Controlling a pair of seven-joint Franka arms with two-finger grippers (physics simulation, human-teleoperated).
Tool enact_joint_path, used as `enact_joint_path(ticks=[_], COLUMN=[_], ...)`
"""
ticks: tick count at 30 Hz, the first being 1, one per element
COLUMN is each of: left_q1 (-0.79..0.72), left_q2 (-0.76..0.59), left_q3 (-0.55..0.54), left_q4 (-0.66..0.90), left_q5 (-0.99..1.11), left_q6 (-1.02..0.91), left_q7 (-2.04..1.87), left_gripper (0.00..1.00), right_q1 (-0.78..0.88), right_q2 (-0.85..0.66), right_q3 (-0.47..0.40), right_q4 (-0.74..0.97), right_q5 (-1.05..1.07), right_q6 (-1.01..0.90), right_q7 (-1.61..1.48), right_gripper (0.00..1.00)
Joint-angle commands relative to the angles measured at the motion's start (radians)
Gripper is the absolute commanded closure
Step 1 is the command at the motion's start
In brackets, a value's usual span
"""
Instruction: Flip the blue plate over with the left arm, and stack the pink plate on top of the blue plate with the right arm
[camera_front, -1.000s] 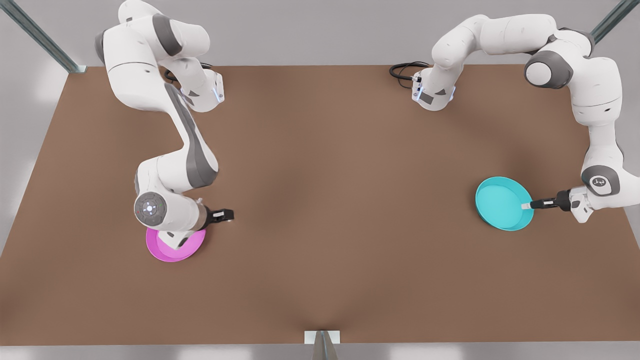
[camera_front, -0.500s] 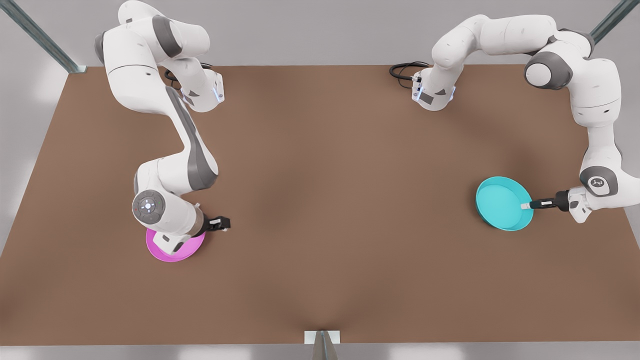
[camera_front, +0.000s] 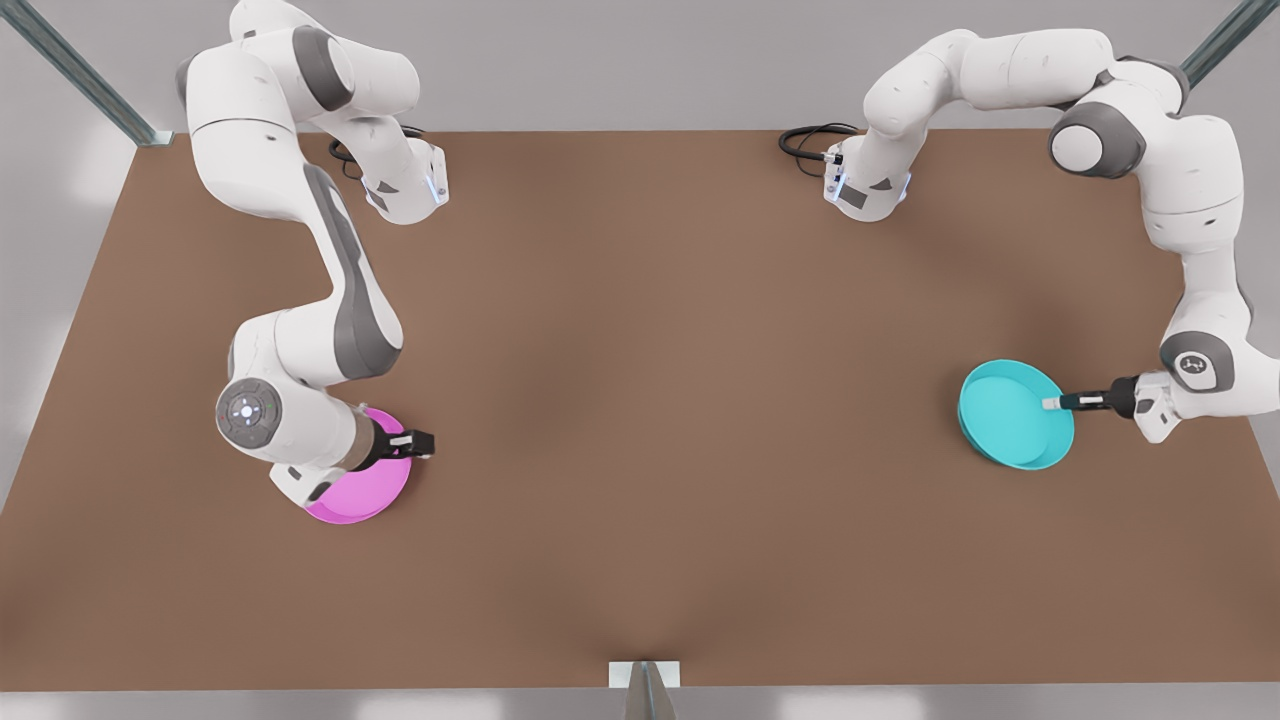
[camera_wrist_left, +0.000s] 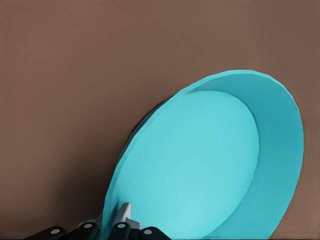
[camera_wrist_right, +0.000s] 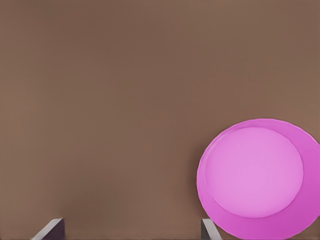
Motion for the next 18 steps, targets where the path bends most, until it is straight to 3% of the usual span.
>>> enact_joint_path(ticks=[1, 13, 18], left_q1=[0.0, -0.14, -0.321], left_q2=[-0.002, -0.052, -0.123], left_q3=[0.0, 0.011, 0.009], left_q4=[0.0, 0.031, 0.112], left_q5=[-0.079, -0.07, 0.191], left_q6=[-0.006, -0.02, -0.046], left_q7=[0.002, -0.013, -0.137], left_gripper=[0.76, 0.79, 0.79], right_q1=[0.0, 0.002, -0.038], right_q2=[0.001, 0.002, -0.044], right_q3=[-0.001, -0.002, -0.002], right_q4=[0.0, 0.041, 0.043], right_q5=[0.001, -0.041, 0.001], right_q6=[0.001, 0.024, -0.028], right_q7=[0.001, -0.012, -0.016], right_gripper=[0.0, 0.0, 0.0])
